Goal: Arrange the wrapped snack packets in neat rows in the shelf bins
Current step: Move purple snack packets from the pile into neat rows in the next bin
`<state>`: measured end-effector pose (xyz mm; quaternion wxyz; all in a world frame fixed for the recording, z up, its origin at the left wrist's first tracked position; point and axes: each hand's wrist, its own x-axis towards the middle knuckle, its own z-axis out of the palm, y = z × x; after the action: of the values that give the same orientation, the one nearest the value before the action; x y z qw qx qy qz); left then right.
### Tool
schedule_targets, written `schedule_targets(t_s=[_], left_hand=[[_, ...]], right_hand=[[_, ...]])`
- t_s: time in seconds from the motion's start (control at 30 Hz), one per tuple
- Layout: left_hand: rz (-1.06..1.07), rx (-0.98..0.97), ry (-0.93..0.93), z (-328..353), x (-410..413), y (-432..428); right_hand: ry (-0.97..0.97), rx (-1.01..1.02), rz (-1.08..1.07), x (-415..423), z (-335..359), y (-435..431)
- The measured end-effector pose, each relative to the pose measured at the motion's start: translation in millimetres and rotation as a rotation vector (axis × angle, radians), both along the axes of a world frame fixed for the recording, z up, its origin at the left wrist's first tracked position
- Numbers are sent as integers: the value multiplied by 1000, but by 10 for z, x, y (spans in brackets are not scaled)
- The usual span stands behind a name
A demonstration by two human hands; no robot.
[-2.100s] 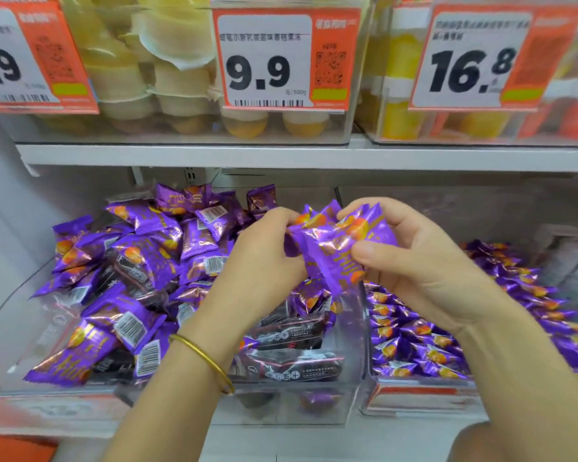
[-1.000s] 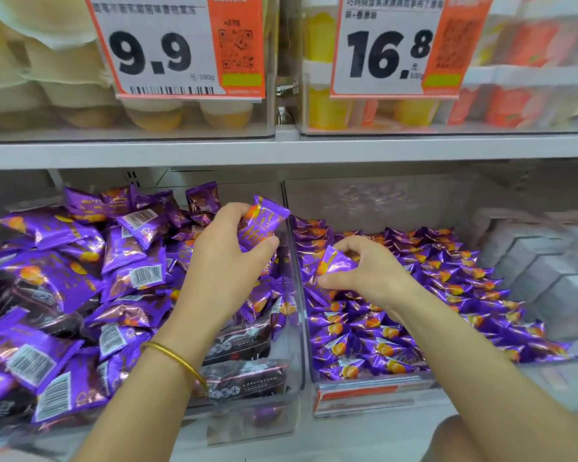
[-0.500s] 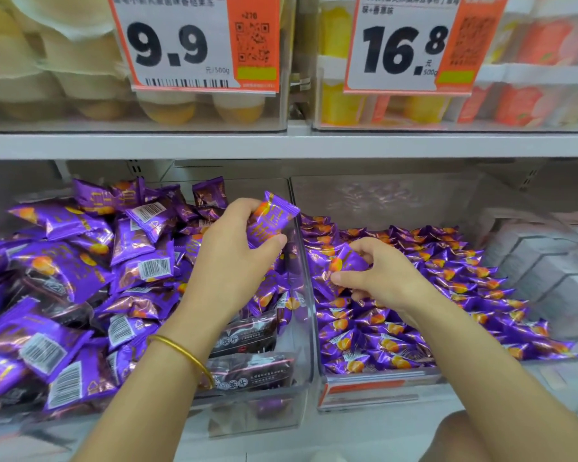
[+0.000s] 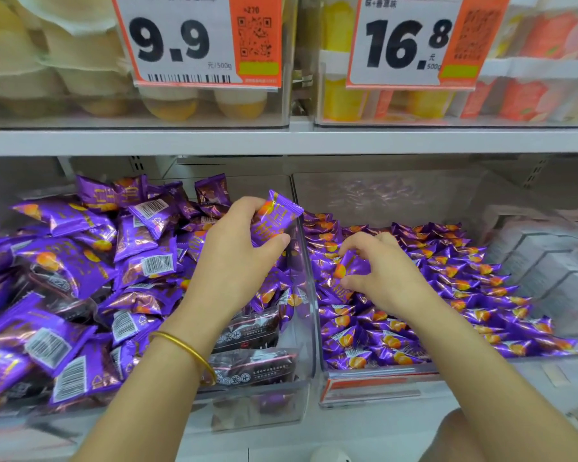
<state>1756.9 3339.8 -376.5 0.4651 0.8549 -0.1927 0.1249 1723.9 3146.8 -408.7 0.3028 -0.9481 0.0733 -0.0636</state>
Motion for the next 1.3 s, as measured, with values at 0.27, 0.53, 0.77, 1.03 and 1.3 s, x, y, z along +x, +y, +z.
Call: schedule_targets(t_s=[0.27,0.53,0.77,1.03,1.3], left_hand=[[-14,-1,-5,1,16,-6],[-39,13,-13,5,1,-13],[-101,71,-50,15,-2,-20],[-75,-96,-63,45,-40,-42],[-252,-83,-140,84,-130,-158]], right_hand=[[19,479,-36,4,-13,-43],[-4,82,-12,50,-64,9],[10,115,-53,-3,-18,-8],[-296,384,-105,-104,165,29],[-499,764,311,-194,441,350]])
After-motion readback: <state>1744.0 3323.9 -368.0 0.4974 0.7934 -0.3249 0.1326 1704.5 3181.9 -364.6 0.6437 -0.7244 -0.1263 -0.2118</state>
